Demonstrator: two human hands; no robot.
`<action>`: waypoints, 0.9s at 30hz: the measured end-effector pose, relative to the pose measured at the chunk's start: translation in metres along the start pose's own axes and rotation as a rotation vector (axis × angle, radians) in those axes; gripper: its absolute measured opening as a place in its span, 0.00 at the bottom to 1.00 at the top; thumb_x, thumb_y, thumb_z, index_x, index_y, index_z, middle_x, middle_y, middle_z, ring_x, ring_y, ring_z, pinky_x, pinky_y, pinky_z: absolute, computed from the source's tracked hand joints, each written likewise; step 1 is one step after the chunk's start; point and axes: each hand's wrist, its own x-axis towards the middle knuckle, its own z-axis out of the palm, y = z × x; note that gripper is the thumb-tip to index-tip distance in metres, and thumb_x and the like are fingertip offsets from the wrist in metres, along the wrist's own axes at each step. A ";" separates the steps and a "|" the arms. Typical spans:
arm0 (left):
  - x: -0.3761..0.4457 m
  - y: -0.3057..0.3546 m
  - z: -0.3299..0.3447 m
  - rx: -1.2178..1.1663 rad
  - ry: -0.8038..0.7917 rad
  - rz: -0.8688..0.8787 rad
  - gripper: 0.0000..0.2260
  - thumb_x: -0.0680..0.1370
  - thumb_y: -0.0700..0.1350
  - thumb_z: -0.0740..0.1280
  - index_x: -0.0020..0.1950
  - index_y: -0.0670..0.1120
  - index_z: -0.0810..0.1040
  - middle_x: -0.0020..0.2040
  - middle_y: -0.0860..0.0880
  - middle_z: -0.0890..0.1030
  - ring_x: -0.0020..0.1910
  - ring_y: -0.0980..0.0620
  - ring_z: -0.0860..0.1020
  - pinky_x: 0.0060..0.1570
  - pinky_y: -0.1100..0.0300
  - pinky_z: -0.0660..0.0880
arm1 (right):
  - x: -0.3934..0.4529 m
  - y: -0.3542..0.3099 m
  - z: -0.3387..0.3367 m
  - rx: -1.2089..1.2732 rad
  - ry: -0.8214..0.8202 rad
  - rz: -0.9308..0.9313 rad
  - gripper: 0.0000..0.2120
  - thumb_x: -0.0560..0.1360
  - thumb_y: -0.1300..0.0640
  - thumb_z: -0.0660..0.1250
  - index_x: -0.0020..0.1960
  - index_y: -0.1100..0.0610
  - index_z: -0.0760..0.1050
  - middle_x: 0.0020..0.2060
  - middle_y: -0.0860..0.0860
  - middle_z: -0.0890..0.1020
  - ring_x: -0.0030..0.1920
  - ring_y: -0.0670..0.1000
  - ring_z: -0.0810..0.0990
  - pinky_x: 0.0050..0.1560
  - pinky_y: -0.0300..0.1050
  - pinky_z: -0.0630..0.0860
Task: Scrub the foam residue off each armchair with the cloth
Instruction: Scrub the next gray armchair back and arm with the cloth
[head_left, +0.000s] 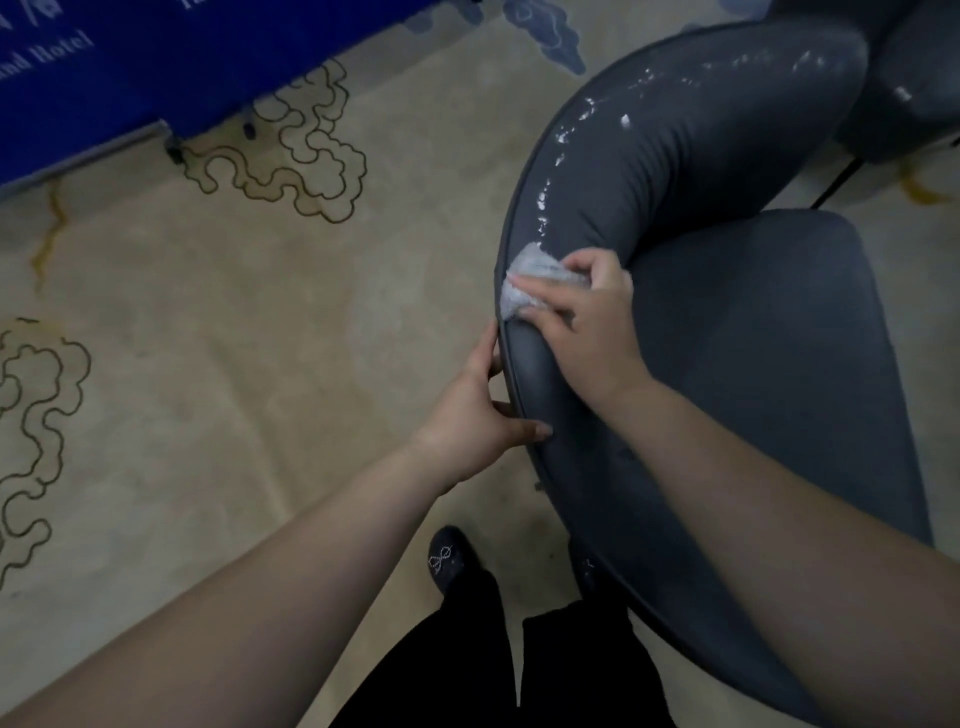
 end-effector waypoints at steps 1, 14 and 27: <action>0.001 0.000 -0.001 -0.008 0.000 -0.001 0.51 0.68 0.31 0.75 0.77 0.60 0.48 0.65 0.59 0.71 0.43 0.54 0.84 0.41 0.60 0.80 | -0.013 0.001 -0.002 -0.010 -0.001 0.002 0.15 0.71 0.59 0.72 0.56 0.46 0.81 0.53 0.51 0.68 0.56 0.56 0.67 0.61 0.30 0.59; 0.028 0.015 -0.023 0.039 -0.024 0.001 0.51 0.68 0.33 0.76 0.78 0.60 0.48 0.60 0.69 0.70 0.43 0.56 0.83 0.41 0.61 0.80 | 0.040 0.000 0.005 -0.064 -0.006 -0.014 0.12 0.71 0.57 0.72 0.53 0.46 0.83 0.55 0.54 0.70 0.57 0.56 0.66 0.62 0.36 0.61; 0.062 0.042 -0.040 0.025 -0.053 -0.028 0.48 0.69 0.35 0.76 0.77 0.63 0.51 0.56 0.75 0.67 0.45 0.55 0.83 0.46 0.59 0.80 | 0.087 0.018 0.000 -0.062 0.029 0.046 0.12 0.72 0.55 0.71 0.54 0.45 0.82 0.55 0.54 0.70 0.56 0.57 0.67 0.59 0.33 0.58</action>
